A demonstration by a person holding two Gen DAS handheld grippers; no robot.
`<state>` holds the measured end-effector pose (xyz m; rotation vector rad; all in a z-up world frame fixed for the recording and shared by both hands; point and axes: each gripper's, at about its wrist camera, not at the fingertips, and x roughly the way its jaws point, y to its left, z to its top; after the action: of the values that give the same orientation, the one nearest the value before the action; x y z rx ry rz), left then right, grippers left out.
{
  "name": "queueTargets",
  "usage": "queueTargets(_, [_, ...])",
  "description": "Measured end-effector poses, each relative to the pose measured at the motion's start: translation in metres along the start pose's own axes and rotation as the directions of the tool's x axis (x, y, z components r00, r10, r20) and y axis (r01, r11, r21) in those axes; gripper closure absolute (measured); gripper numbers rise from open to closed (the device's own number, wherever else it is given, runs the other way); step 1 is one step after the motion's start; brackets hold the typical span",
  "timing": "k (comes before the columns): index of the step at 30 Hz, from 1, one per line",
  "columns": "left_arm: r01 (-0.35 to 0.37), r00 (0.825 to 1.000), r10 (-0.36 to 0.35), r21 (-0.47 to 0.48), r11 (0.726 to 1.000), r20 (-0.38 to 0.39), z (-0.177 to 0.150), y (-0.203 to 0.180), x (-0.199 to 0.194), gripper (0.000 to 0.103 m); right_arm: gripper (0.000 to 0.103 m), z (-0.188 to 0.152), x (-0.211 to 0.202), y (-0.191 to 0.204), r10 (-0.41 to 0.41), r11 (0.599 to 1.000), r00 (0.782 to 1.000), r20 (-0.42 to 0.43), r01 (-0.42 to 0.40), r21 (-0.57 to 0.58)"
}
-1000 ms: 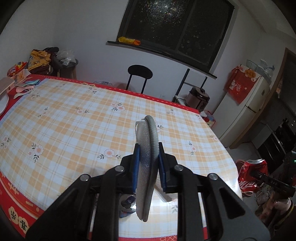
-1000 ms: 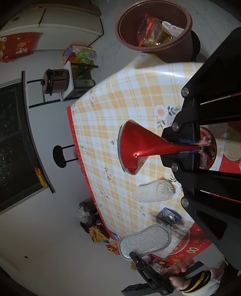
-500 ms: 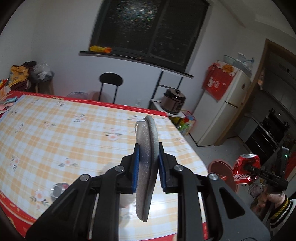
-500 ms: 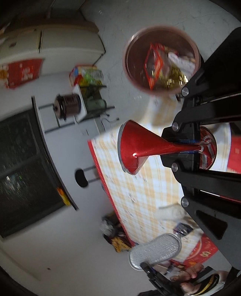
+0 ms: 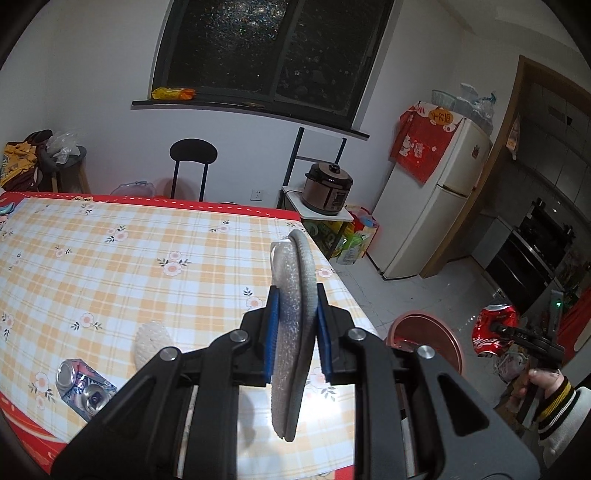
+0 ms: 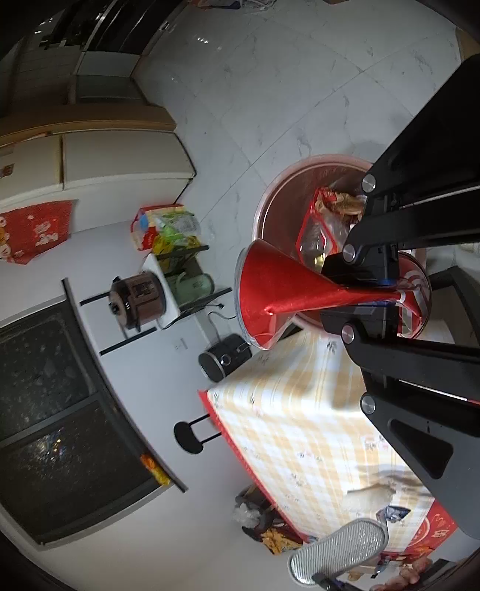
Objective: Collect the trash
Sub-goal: 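Carry the red can with the right tool over the brown bin and release it, then carry the white foam tray with the left tool over the bin and release it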
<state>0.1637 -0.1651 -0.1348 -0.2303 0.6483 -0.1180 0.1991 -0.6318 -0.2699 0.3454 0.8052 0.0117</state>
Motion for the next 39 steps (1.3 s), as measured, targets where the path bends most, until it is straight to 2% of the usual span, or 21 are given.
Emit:
queueTargets(8, [-0.028,1.000,0.028,0.002,1.000,-0.013,-0.003,-0.019,0.010,0.081,0.097,0.001,0.030,-0.026,-0.060,0.997,0.996,-0.063,0.062,0.040])
queueTargets(13, [-0.018,1.000,0.018,0.013,1.000,-0.015,-0.001,-0.028,0.015,0.081,0.091,0.004,0.034,-0.036,-0.076,0.995,0.995,-0.069,0.081,0.064])
queueTargets(14, [-0.014,1.000,0.014,0.017,1.000,-0.014,-0.001,-0.031,0.016,0.081,0.088,0.004,0.034,-0.037,-0.079,0.994,0.994,-0.069,0.084,0.069])
queueTargets(16, [-0.004,1.000,0.005,0.026,1.000,-0.014,0.000,-0.037,0.016,0.081,0.068,0.003,0.031,-0.038,-0.077,0.994,0.995,-0.061,0.081,0.077])
queueTargets(20, [0.024,1.000,-0.023,0.045,0.999,-0.014,0.004,-0.048,0.018,0.081,0.054,0.004,0.020,-0.038,-0.079,0.993,0.996,-0.033,0.082,0.087])
queueTargets(22, [0.042,0.999,-0.042,0.058,0.997,-0.014,0.005,-0.055,0.019,0.081,0.038,0.006,0.009,-0.037,-0.080,0.993,0.997,-0.003,0.080,0.091])
queueTargets(23, [0.052,0.999,-0.051,0.064,0.997,-0.014,0.006,-0.058,0.019,0.081,0.034,0.008,0.003,-0.036,-0.082,0.993,0.997,0.011,0.080,0.089])
queueTargets(25, [0.074,0.997,-0.074,0.079,0.994,-0.014,0.008,-0.065,0.020,0.081,0.015,0.011,-0.012,-0.033,-0.090,0.993,0.995,0.051,0.086,0.085])
queueTargets(27, [0.097,0.995,-0.096,0.093,0.991,-0.015,0.009,-0.073,0.021,0.081,0.005,0.014,-0.030,-0.029,-0.106,0.992,0.990,0.099,0.098,0.082])
queueTargets(33, [0.189,0.982,-0.188,0.139,0.972,-0.024,0.012,-0.107,0.028,0.081,0.005,0.023,-0.072,-0.021,-0.116,0.993,0.977,0.177,0.110,0.042])
queueTargets(39, [0.294,0.956,-0.291,0.188,0.937,-0.047,0.011,-0.155,0.041,0.081,0.005,0.020,-0.109,-0.025,-0.132,0.991,0.967,0.218,0.129,0.027])
